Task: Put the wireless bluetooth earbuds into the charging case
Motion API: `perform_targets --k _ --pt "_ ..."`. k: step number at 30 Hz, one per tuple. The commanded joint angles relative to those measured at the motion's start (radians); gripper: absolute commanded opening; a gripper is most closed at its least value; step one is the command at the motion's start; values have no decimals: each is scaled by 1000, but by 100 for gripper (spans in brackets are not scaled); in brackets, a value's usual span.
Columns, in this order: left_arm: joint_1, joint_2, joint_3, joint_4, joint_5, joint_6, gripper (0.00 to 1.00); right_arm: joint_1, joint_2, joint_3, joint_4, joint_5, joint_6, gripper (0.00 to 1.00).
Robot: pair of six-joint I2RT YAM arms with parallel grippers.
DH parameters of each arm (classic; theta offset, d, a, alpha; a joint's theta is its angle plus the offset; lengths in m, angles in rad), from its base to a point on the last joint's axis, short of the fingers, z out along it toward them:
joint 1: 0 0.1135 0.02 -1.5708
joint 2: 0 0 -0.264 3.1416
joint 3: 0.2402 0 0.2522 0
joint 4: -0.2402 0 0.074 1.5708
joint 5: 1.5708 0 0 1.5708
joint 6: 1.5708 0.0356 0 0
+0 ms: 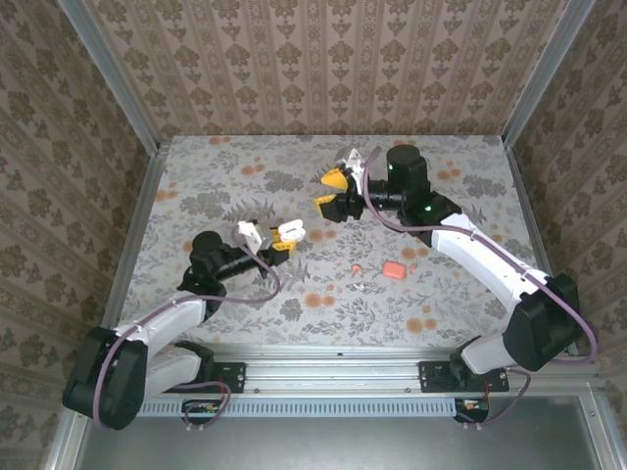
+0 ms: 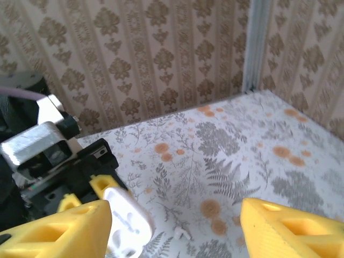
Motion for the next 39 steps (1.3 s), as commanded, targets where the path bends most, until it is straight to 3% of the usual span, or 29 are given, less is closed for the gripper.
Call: perform_targets --k 1,7,13,18,28,33,39 --pt "46 -19 -19 25 -76 -63 16 15 7 70 -239 140 142 65" --pt "111 -33 -31 -50 -222 -95 16 90 93 247 -528 339 172 62" --pt "191 -93 -65 -92 -341 -158 16 124 182 320 -566 305 8 57" --pt "256 -186 -89 -173 -443 -192 15 132 251 336 -491 200 -281 54" --pt "316 -318 -115 -280 -537 -199 15 135 507 527 -633 29 -841 53" --pt "318 -343 -121 -308 -559 -202 15 165 660 650 -720 78 -1074 53" --pt "321 -356 -126 -327 -565 -201 14 200 871 878 -880 122 -1227 53"
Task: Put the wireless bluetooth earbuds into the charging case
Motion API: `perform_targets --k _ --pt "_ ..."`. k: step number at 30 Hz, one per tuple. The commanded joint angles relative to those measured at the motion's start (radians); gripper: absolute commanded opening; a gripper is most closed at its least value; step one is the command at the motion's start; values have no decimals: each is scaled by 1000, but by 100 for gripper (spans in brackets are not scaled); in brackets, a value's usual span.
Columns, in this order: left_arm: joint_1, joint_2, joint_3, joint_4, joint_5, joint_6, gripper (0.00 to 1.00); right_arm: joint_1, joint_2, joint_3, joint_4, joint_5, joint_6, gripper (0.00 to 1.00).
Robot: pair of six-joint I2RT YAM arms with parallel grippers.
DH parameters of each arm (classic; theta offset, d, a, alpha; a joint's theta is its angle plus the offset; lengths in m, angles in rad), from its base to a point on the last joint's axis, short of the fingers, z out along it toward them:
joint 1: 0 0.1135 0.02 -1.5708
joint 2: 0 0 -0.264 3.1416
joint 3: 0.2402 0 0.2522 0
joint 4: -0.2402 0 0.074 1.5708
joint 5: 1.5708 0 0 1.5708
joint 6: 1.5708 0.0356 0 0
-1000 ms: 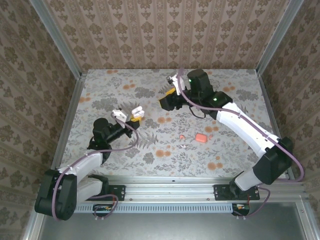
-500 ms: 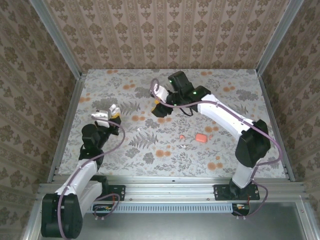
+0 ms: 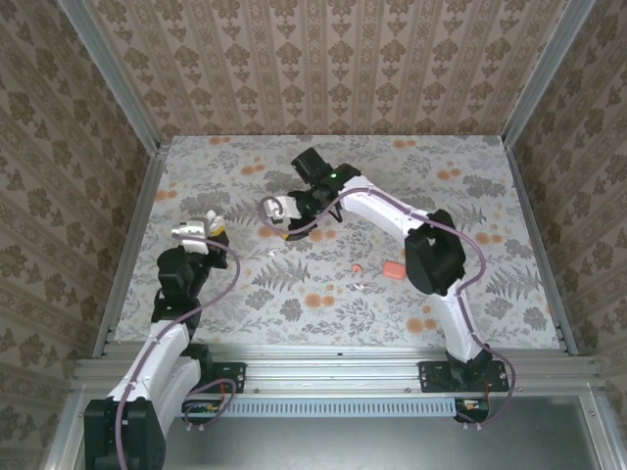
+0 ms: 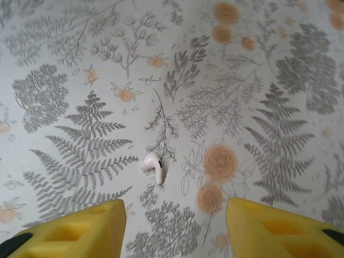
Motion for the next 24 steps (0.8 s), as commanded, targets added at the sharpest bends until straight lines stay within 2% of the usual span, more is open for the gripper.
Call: perform_targets --k 1,13,24 --pt "10 -21 -9 -13 -17 -18 14 22 109 127 -154 10 -170 53" --pt "12 -20 -9 -24 -19 -4 14 52 382 408 -273 7 -217 54" --pt "14 -5 -3 -19 -12 -3 14 52 447 451 -280 -2 -213 51"
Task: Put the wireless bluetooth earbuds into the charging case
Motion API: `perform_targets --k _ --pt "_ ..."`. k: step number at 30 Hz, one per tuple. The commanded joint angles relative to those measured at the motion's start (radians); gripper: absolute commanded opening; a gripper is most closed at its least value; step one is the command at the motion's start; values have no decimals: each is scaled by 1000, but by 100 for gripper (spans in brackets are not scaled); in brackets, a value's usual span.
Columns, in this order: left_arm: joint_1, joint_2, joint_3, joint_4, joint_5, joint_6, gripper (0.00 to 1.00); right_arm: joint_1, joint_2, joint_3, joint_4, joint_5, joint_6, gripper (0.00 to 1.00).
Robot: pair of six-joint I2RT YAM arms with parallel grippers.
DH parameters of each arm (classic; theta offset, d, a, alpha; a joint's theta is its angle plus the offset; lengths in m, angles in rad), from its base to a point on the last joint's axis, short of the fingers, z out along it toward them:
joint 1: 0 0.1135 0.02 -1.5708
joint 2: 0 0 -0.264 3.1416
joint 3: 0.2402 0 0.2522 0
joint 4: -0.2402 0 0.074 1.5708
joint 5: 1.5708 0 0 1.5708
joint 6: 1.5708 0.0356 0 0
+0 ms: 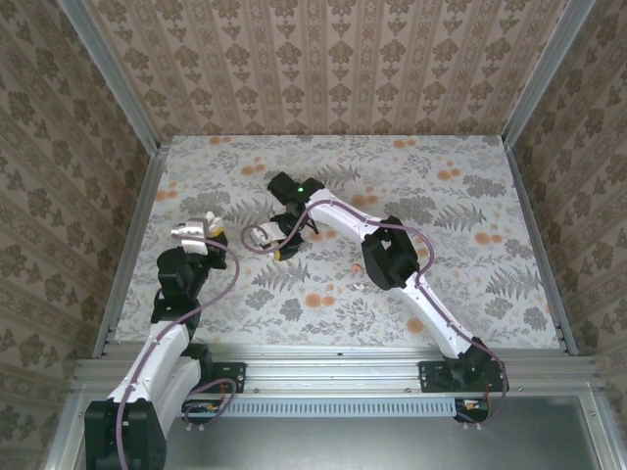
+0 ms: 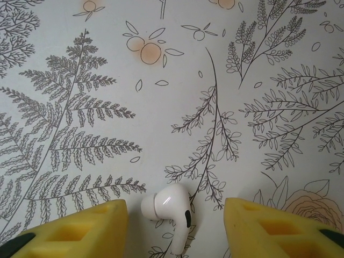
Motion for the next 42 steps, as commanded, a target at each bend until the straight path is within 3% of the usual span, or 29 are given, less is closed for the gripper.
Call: perform_targets --k 1,10,23,29,34,42 --pt "8 1 -2 -4 -4 -4 14 2 36 39 -47 -18 -25 50" --pt "8 1 -2 -4 -3 -2 14 3 49 48 -74 -18 -27 48" --pt "11 2 3 -9 2 1 14 6 44 46 -68 -27 -13 31" --pt "9 3 3 -13 8 7 14 6 14 28 -104 -52 -22 30" --pt "10 6 4 -14 11 9 14 5 -78 -103 -121 -27 -40 31" --pt "9 15 9 -10 21 13 14 5 -328 -576 68 87 81 31"
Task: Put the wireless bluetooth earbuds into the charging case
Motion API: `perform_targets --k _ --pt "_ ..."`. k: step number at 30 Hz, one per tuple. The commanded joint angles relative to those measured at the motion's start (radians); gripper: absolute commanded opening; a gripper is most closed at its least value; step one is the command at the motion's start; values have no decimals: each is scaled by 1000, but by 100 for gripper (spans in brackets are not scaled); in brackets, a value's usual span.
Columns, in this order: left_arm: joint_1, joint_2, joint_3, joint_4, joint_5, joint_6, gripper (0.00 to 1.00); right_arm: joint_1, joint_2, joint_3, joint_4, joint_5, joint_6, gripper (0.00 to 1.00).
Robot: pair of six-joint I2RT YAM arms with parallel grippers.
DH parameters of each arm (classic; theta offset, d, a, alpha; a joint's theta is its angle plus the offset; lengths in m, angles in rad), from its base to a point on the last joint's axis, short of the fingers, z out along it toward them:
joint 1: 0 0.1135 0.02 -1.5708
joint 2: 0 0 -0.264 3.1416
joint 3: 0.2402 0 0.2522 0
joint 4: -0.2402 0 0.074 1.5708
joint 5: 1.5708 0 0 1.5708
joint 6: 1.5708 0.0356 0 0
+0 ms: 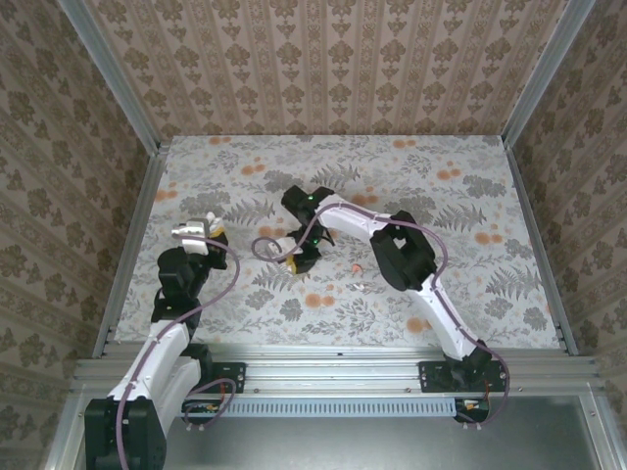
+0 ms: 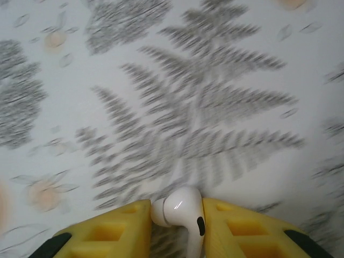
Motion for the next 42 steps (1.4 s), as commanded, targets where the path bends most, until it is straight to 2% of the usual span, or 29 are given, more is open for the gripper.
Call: perform_targets --k 1,5,10,15,19,21,25,28,30,32,37,42 --pt "8 2 11 -9 19 12 14 3 -114 -170 68 65 72 31" --pt "6 6 12 -10 31 9 14 -3 -211 -320 138 38 172 32" --pt "2 12 7 3 54 3 14 -29 -279 -379 173 -55 391 32" --pt "-11 27 -16 85 116 7 13 -85 -407 -551 424 -281 603 31" --pt "-31 64 -18 139 155 10 14 -137 -502 -689 661 -382 766 29" --pt "-39 75 -10 133 148 13 14 -147 -533 -725 689 -340 783 30" --pt "-52 73 -5 117 123 17 14 -140 -553 -704 583 -217 816 30" --pt "-59 64 6 78 82 7 14 -130 -550 -642 458 -103 924 30" --pt "-62 54 15 46 70 10 14 -112 -542 -593 364 17 1052 31" --pt "-65 46 15 34 62 12 14 -92 -534 -554 309 72 1150 32" --pt "-66 24 14 8 37 12 14 -32 -522 -548 258 188 1259 34" --pt "-68 19 15 -1 32 16 14 5 -461 -533 251 194 1317 37"
